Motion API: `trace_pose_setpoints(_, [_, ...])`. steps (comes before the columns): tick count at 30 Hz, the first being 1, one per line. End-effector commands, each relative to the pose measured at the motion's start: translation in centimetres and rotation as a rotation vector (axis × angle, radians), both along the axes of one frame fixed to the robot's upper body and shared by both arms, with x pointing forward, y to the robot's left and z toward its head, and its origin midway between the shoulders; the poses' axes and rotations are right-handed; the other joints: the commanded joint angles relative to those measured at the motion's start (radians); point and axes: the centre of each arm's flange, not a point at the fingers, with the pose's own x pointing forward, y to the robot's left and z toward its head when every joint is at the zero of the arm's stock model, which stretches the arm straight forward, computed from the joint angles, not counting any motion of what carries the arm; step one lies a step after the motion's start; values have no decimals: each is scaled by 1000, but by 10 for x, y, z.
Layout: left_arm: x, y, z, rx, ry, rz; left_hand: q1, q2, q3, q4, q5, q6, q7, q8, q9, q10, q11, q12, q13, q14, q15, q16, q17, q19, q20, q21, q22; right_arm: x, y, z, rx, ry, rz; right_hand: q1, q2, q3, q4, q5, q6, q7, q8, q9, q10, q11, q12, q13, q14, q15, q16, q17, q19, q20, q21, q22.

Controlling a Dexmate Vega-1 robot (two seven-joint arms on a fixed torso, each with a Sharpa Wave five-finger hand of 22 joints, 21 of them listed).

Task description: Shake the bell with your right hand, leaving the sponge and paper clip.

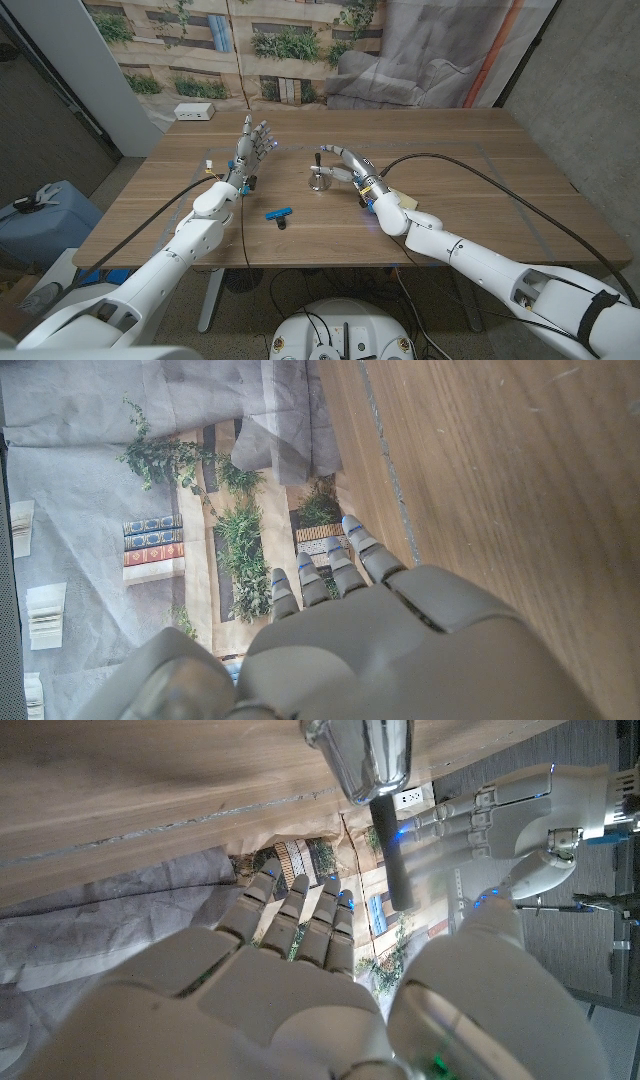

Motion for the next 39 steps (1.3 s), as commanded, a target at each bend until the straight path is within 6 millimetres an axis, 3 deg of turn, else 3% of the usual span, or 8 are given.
trace_pose_setpoints(1, [0, 0, 0, 0, 0, 0, 3, 8, 0, 7, 7, 0, -6, 6, 4, 4, -6, 6, 5, 9, -98, 6, 5, 8, 1, 7, 6, -7, -20, 10, 88, 45, 81, -8, 4, -3, -2, 5, -6, 1, 2, 2, -4, -3, 9, 0, -7, -3, -1, 3, 3, -16, 2, 2])
trace_pose_setpoints(12, [0, 0, 0, 0, 0, 0, 3, 8, 0, 7, 7, 0, -6, 6, 4, 4, -7, 6, 5, 9, -98, 6, 5, 8, 1, 7, 6, -4, -49, 24, 191, 118, 148, -27, 24, -1, 7, 3, 9, 4, 14, 0, -7, 3, 16, -1, 1, -7, 8, 0, 8, -58, 4, 2])
trace_pose_setpoints(17, [0, 0, 0, 0, 0, 0, 3, 8, 0, 7, 7, 0, -6, 6, 4, 3, -7, 6, 5, 9, -97, 6, 5, 8, 1, 7, 6, -3, -64, 29, 218, 149, 163, -39, 31, -2, 12, -1, 27, -16, 21, -1, -17, 10, 15, -3, -9, -7, 6, -1, 5, -71, 3, 2])
trace_pose_setpoints(20, [0, 0, 0, 0, 0, 0, 3, 8, 0, 7, 7, 0, -6, 6, 4, 3, -7, 6, 5, 9, -97, 6, 5, 8, 2, 7, 6, -2, -72, 29, 263, 148, 172, -54, 37, -5, 18, -5, 11, -30, 14, -3, -32, 13, 13, -5, -15, -6, 6, -3, 5, -81, 3, 2])
trace_pose_setpoints(27, [0, 0, 0, 0, 0, 0, 3, 8, 0, 7, 7, 0, -6, 6, 4, 4, -6, 6, 5, 9, -98, 6, 5, 8, 2, 7, 6, -1, -89, 35, 304, 178, 204, -85, 57, -7, 34, -11, -2, -36, 10, -5, -42, 24, 15, -8, -15, -14, 9, -4, -2, -114, 2, 2])
trace_pose_setpoints(39, [0, 0, 0, 0, 0, 0, 3, 8, 0, 7, 7, 1, -6, 6, 4, 4, -5, 6, 5, 9, -99, 6, 5, 7, 1, 7, 6, -2, -111, 38, 442, 253, 239, -134, 71, -16, 54, -20, -38, -44, 0, -9, -97, 30, 7, -14, -64, -8, -4, -9, -29, -128, -1, 3])
